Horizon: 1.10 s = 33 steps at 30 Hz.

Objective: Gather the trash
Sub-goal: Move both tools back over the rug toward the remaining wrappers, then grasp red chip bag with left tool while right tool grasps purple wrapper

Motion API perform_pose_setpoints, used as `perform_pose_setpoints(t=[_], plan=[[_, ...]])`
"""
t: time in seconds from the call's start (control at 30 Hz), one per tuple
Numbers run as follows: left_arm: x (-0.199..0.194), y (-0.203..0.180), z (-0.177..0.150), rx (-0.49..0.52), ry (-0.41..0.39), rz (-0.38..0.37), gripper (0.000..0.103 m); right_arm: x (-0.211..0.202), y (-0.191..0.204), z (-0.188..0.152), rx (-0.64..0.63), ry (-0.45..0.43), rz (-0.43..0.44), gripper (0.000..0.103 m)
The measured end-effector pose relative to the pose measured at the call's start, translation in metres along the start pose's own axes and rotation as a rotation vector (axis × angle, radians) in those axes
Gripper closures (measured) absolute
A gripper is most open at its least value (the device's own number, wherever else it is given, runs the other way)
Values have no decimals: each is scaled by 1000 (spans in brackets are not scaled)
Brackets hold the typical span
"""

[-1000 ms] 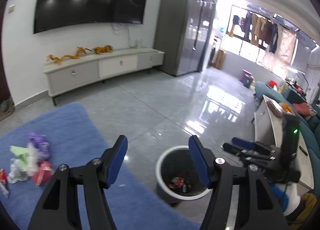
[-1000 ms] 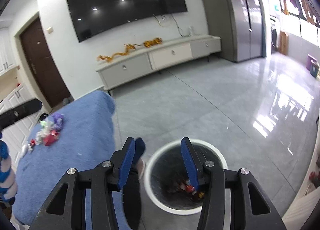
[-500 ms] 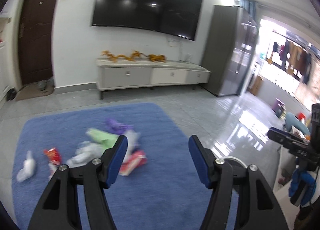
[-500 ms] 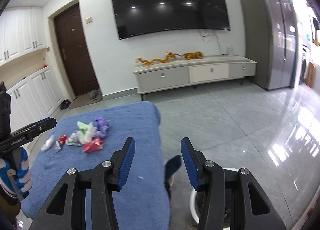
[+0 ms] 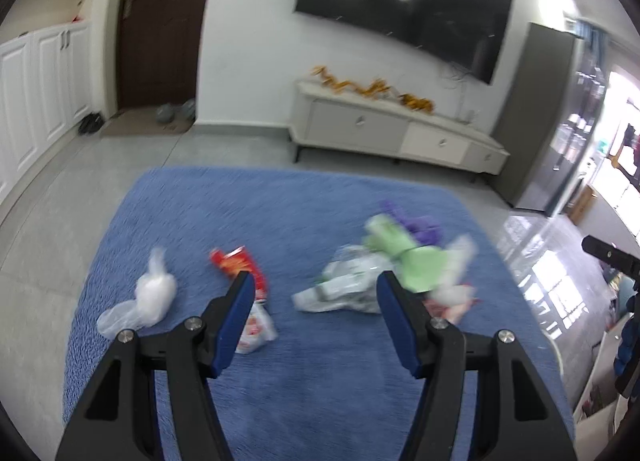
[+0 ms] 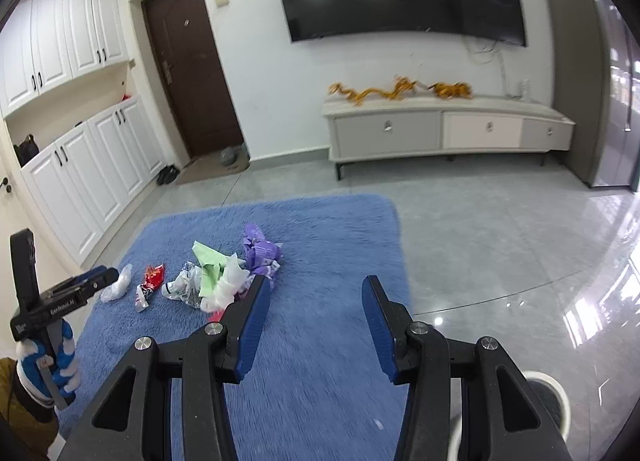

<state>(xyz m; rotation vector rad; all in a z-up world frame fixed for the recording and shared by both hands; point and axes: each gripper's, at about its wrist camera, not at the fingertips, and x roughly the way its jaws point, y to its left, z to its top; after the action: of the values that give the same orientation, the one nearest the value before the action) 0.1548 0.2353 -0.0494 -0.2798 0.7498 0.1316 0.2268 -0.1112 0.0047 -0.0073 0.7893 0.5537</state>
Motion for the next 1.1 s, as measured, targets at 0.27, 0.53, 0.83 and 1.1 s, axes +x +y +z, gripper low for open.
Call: perform_pose_setpoints(t=[0.27, 0.53, 0.83, 1.1], plan=[[60, 41, -9, -68, 90, 69, 45, 109, -2, 18, 33, 94, 92, 58], [77, 46, -18, -66, 131, 60, 58, 182, 15, 13, 22, 207, 162, 58], [80, 43, -21, -45, 139, 52, 61, 202, 20, 13, 33, 203, 221, 55], [78, 42, -21, -54, 134, 40, 61, 210, 21, 19, 62, 174, 233, 50]])
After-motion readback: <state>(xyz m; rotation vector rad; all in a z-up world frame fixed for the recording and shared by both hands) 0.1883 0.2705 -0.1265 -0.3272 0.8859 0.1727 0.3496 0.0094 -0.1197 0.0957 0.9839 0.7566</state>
